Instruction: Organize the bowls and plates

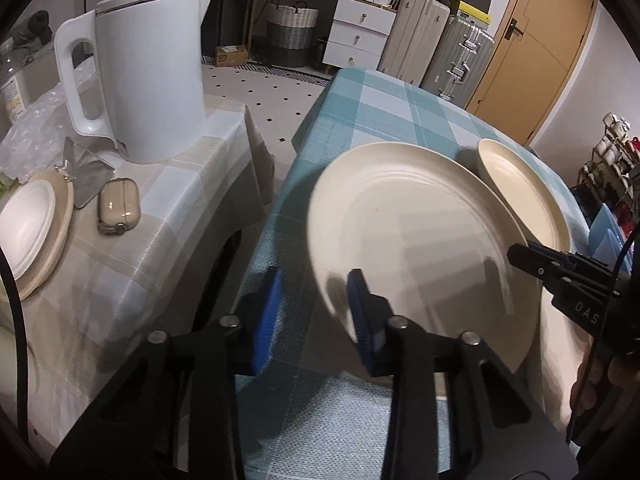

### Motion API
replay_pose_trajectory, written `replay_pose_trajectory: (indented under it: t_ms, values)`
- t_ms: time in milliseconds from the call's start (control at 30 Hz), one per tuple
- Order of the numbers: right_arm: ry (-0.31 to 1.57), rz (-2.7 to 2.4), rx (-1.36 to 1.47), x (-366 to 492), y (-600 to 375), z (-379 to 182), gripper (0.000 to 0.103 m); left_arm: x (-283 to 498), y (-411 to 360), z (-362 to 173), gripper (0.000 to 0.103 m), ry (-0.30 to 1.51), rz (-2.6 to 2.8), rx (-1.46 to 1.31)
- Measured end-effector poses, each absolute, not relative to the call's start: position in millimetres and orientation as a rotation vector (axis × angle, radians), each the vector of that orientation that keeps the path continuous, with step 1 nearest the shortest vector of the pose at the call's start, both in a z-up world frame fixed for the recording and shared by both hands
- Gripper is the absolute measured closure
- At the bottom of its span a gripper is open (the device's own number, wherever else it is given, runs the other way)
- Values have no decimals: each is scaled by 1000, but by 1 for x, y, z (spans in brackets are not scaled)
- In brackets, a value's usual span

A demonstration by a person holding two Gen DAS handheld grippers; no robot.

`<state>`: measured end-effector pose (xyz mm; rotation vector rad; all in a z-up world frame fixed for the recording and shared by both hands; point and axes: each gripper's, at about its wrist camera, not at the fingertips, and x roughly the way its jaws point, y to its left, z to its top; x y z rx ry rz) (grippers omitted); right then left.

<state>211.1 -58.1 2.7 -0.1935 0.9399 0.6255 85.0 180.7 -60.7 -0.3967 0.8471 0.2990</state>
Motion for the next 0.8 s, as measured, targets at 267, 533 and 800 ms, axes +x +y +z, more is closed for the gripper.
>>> replay_pose_trajectory:
  t_ms: [267,533,800]
  values:
    - [921,610,-211,209,-56,5,87,87,172,-59,88,849,289,-369]
    - [912,611,-209,207,-57,8,87,86,171,-57,88,847,290,-368]
    - [901,607,-211,202,-58,14,87,78,169,-46,88,822,283,-358]
